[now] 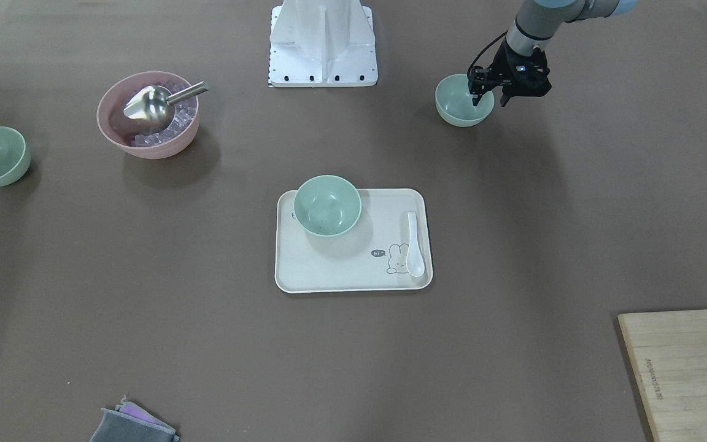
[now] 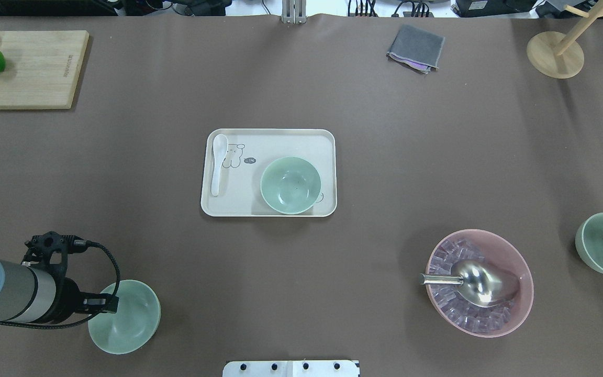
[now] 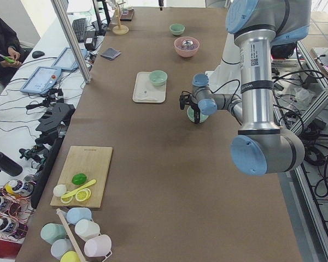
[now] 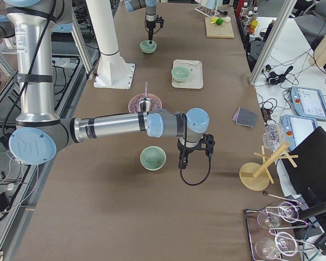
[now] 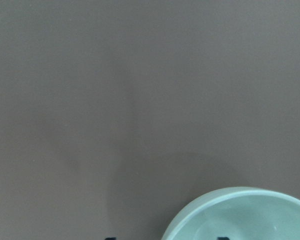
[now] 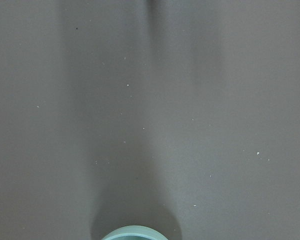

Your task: Stack green bowls together

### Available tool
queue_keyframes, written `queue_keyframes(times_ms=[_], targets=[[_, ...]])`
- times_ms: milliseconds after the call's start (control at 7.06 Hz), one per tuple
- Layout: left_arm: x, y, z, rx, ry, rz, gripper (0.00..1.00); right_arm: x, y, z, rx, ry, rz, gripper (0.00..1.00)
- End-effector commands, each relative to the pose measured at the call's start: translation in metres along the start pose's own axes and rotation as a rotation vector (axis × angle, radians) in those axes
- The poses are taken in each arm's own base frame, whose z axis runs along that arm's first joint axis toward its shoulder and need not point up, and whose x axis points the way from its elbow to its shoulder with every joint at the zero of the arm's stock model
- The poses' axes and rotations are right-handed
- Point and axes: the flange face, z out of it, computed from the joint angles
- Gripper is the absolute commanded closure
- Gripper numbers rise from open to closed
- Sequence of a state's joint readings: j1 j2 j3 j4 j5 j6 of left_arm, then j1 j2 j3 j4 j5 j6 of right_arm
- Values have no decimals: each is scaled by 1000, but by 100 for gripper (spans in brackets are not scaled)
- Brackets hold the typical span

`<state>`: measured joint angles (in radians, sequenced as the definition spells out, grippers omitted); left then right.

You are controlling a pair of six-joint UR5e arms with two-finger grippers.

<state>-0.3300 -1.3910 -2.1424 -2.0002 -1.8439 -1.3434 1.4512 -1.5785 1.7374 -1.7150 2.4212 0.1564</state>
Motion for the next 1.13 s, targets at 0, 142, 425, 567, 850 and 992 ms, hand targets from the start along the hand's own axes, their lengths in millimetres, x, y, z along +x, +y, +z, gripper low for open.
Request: queue_keyframes(times_ms=[0,142,425,567,850,992], targets=[[0,2,1,-4,-1,1,50,0,0,0,0,-1,0,0],[-1,2,1,-4,-2,1,52,0,0,0,0,-1,7,0],[-2,2,1,-6,-3,0,60,-1,0,-1,2,-1,13,0],[-1,2,0,-5,-2,1,63,-1,0,-1,1,-1,15,0],[-2,3,1,-6,-5,0,69,-1,0,-1,2,-1,14,0],[-2,3,1,-6,-5,0,75,-1,0,-1,2,-1,14,0]])
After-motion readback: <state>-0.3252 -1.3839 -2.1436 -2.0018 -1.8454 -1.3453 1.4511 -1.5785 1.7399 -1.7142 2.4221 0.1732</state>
